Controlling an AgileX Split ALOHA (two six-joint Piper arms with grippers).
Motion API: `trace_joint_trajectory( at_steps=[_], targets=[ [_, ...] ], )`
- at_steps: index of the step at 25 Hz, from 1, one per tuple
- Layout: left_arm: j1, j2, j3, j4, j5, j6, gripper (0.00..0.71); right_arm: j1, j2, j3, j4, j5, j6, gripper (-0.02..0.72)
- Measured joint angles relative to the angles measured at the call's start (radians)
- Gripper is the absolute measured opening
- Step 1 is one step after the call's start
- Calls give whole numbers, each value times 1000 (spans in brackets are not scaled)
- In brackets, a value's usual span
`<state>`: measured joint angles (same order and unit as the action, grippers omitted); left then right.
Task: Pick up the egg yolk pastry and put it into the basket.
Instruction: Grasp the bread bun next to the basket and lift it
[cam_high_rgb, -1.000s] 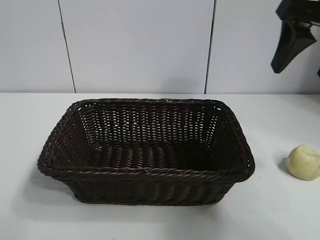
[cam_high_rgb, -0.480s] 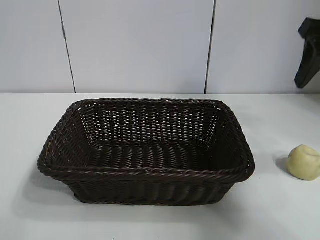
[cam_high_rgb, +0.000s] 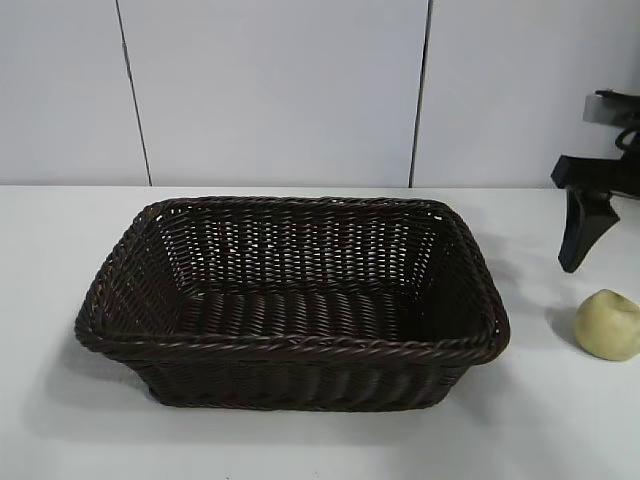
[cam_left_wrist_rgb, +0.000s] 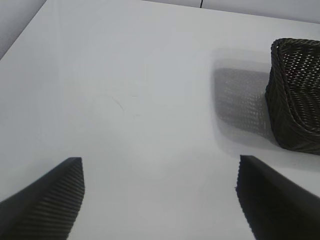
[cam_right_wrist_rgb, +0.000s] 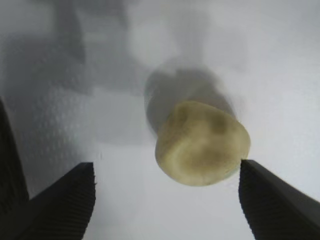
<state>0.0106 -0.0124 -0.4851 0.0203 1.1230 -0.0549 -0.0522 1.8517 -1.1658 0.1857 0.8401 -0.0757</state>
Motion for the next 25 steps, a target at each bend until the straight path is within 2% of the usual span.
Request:
trace_joint_trajectory(
  at_steps=[8, 12, 17, 18, 21, 25],
  targets=[
    [0, 0, 0, 0, 0, 0, 605, 0, 80, 0, -39, -24, 1, 551],
    [0, 0, 0, 0, 0, 0, 605, 0, 81, 0, -74, -25, 23, 398],
    [0, 0, 0, 0, 0, 0, 605, -2, 81, 0, -93, -21, 31, 104],
    [0, 0, 0, 0, 0, 0, 605, -2, 81, 0, -94, -19, 31, 70],
    [0, 0, 0, 0, 0, 0, 605, -2, 78, -2, -94, -3, 31, 38],
    [0, 0, 0, 0, 0, 0, 605, -2, 25, -35, -89, 46, 31, 32]
  ],
)
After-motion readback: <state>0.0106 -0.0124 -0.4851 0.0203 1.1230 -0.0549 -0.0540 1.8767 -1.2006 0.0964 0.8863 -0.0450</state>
